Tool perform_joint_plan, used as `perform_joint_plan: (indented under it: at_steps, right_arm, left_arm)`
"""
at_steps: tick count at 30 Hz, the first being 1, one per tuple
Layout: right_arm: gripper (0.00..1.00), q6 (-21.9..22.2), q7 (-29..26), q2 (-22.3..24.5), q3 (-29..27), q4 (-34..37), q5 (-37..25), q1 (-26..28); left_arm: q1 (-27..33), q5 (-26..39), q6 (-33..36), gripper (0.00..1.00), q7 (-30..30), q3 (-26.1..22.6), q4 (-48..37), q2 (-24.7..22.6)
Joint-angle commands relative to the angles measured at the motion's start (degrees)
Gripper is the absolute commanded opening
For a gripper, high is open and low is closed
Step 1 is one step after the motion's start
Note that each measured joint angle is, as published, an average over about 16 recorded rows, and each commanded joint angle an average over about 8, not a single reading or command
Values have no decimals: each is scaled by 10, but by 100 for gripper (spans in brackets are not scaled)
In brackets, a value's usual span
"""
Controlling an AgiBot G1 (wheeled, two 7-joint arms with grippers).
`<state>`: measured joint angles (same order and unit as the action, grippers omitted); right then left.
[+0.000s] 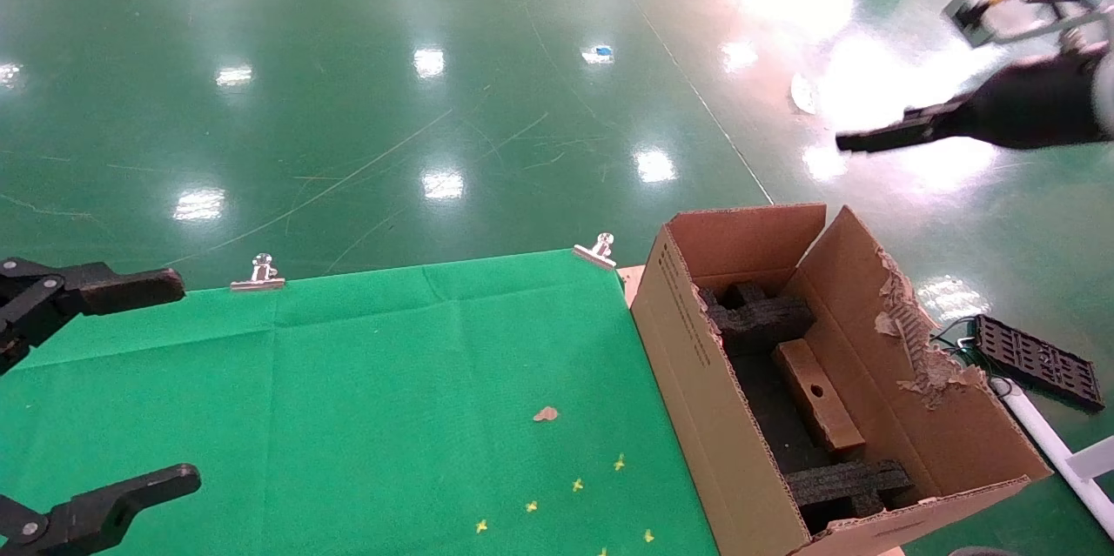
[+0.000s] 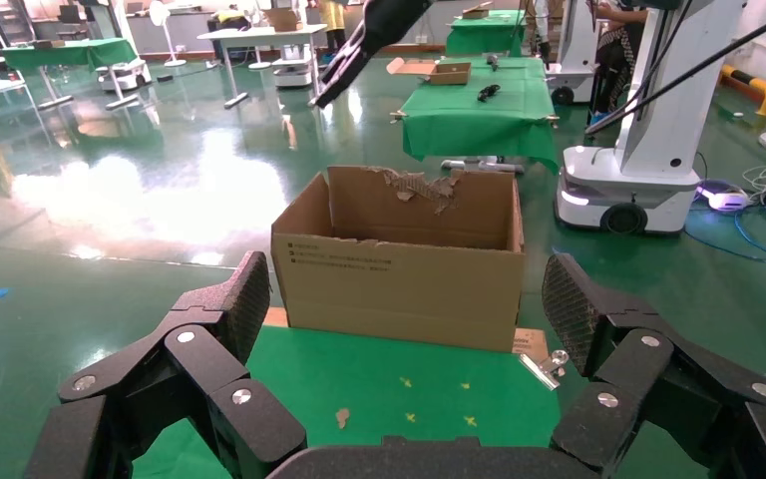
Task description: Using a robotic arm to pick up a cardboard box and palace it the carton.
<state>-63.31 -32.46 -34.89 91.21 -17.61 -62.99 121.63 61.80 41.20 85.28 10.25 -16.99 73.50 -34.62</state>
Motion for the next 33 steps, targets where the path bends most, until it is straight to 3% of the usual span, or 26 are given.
perform_joint_plan:
  at_steps: [1, 9, 33]
  right_arm:
    - [100, 3, 21, 17, -7, -22, 9, 14]
    - [100, 0, 41, 35, -51, -76, 28, -7]
    - [100, -92, 114, 20, -341, -276, 104, -252]
  left_arm:
    - [0, 0, 0, 100, 0, 0, 0, 0]
    - [0, 0, 0, 100, 0, 0, 0, 0]
    - [0, -1, 0, 100, -1, -1, -1, 0]
